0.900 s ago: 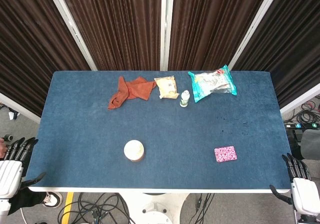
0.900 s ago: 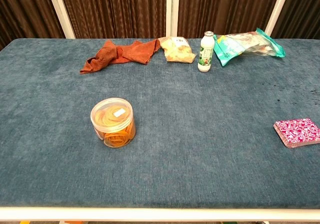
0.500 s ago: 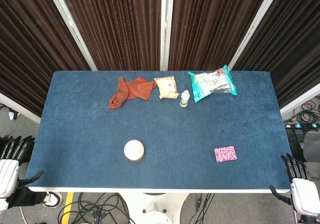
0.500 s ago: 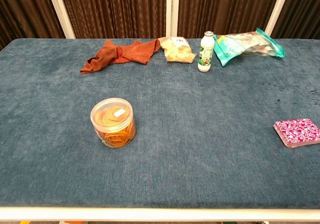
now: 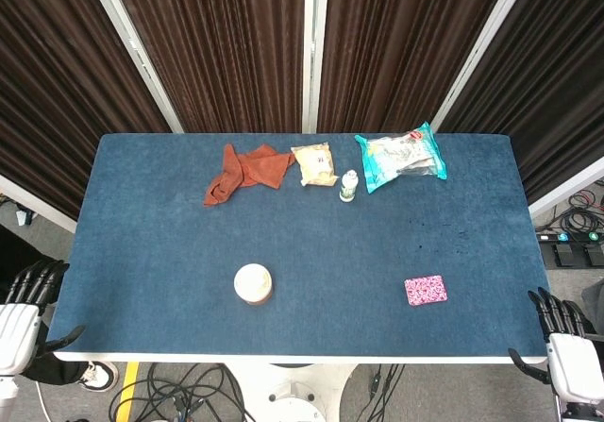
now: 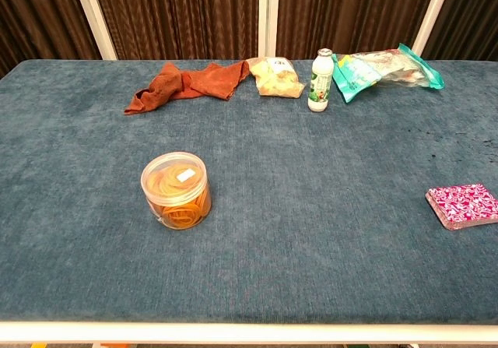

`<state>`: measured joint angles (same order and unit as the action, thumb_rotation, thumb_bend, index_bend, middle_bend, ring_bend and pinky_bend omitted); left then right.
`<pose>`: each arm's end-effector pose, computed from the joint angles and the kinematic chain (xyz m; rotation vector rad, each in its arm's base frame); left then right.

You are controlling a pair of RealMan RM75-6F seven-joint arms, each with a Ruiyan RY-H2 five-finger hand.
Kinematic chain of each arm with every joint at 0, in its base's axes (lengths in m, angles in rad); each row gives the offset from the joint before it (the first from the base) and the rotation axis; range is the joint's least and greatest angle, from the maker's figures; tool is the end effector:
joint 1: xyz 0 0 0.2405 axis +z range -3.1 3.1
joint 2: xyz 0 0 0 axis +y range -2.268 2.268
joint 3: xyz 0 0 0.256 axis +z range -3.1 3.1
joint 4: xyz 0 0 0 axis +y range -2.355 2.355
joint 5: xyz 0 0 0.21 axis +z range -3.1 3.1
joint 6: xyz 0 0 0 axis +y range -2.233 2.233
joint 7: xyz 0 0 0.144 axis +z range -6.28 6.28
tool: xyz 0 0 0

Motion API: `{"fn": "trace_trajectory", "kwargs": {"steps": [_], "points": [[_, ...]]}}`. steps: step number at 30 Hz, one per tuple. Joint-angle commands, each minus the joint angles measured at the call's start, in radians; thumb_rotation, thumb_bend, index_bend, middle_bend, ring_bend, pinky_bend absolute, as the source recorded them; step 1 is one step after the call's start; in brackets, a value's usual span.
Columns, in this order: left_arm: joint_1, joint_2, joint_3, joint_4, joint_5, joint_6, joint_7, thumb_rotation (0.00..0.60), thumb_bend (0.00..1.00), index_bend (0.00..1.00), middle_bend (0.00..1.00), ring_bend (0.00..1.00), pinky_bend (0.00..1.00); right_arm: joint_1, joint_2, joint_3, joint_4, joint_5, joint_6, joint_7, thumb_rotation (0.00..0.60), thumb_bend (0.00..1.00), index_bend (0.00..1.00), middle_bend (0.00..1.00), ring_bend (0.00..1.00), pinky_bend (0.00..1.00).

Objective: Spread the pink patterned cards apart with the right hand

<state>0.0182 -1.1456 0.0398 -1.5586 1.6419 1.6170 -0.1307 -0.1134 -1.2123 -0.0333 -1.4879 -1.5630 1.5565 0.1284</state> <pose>-0.3148 0.1296 0.1525 -1.3878 -0.9686 -1.0109 -0.3463 -0.0983 0.1347 1.2884 -1.0802 0.8567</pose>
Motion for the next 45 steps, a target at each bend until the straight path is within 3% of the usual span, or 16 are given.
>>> {"fn": "trace_trajectory", "kwargs": {"steps": [1, 5, 10, 13, 15, 18, 25, 32, 45], "points": [[0.000, -0.004, 0.002, 0.004, 0.005, 0.001, 0.003, 0.600, 0.14, 0.10, 0.08, 0.00, 0.08, 0.004, 0.005, 0.002, -0.005, -0.002, -0.001, -0.011, 0.600, 0.12, 0.00, 0.00, 0.00, 0.00], [0.005, 0.004, 0.005, 0.008, 0.001, 0.002, -0.003, 0.600, 0.14, 0.10, 0.08, 0.00, 0.08, 0.026, 0.021, 0.001, -0.013, -0.013, -0.029, -0.051, 0.600, 0.13, 0.00, 0.00, 0.01, 0.02], [0.006, -0.002, 0.010, 0.017, -0.002, -0.006, -0.006, 0.600, 0.14, 0.10, 0.08, 0.00, 0.08, 0.075, 0.041, 0.021, -0.022, -0.070, -0.030, -0.113, 0.600, 0.14, 0.00, 0.00, 0.14, 0.28], [0.006, -0.010, 0.015, 0.024, 0.001, -0.012, -0.004, 0.600, 0.14, 0.10, 0.08, 0.00, 0.08, 0.111, 0.050, 0.031, -0.046, -0.088, -0.061, -0.191, 0.600, 0.15, 0.00, 0.04, 0.29, 0.47], [0.007, -0.012, 0.016, 0.026, 0.002, -0.011, -0.007, 0.600, 0.14, 0.10, 0.08, 0.00, 0.08, 0.136, 0.056, 0.039, -0.079, -0.073, -0.105, -0.242, 0.600, 0.15, 0.02, 0.06, 0.47, 0.65], [0.009, -0.007, 0.016, 0.025, 0.004, -0.006, -0.012, 0.600, 0.14, 0.10, 0.08, 0.00, 0.08, 0.181, 0.069, 0.043, -0.143, -0.023, -0.212, -0.320, 0.600, 0.15, 0.04, 0.08, 0.62, 0.78], [0.013, 0.000, 0.015, 0.031, 0.001, 0.001, -0.039, 0.600, 0.14, 0.10, 0.08, 0.00, 0.08, 0.278, 0.034, 0.064, -0.187, 0.075, -0.387, -0.505, 0.600, 0.12, 0.10, 0.09, 0.63, 0.79], [0.013, -0.003, 0.019, 0.049, -0.005, -0.010, -0.069, 0.600, 0.14, 0.10, 0.08, 0.00, 0.08, 0.354, -0.034, 0.103, -0.174, 0.178, -0.469, -0.629, 0.600, 0.14, 0.22, 0.19, 0.63, 0.79], [0.016, -0.006, 0.013, 0.074, -0.018, -0.005, -0.121, 0.600, 0.14, 0.11, 0.08, 0.00, 0.08, 0.445, -0.140, 0.121, -0.141, 0.350, -0.548, -0.728, 0.600, 0.16, 0.20, 0.18, 0.63, 0.79]]}}
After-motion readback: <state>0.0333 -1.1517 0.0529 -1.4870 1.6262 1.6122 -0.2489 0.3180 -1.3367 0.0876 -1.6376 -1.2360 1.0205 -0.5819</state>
